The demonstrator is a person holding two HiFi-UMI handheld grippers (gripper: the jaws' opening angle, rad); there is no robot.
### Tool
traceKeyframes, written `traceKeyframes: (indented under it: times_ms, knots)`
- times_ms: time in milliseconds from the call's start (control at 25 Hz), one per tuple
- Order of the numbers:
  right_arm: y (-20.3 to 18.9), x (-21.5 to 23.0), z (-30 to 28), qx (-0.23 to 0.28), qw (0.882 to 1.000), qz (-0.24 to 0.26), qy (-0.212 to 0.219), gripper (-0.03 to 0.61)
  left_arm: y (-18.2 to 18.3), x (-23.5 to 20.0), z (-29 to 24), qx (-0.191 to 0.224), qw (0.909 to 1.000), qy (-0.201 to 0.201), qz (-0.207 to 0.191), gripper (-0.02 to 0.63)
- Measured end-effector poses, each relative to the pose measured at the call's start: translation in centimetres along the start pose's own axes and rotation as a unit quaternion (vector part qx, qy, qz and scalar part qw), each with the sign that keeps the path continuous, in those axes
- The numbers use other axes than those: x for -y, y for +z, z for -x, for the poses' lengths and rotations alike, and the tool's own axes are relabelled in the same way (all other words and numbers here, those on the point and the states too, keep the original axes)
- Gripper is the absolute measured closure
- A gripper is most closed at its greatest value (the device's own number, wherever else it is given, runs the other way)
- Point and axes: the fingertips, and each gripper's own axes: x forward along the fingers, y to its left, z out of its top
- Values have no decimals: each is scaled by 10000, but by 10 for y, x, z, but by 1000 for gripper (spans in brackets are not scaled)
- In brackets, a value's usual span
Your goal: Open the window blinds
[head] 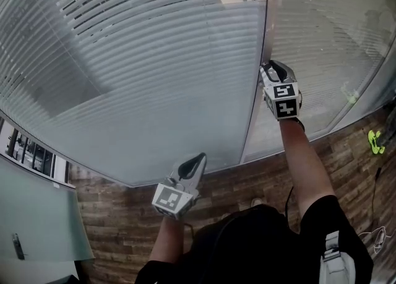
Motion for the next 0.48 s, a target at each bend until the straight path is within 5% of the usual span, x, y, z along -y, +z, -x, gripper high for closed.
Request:
traceKeyframes:
  times_ms: [480]
  knots:
    - [-4,7,-1,190,9882,-1519,95,451,1,1,-1,70,10000,-13,-27,609]
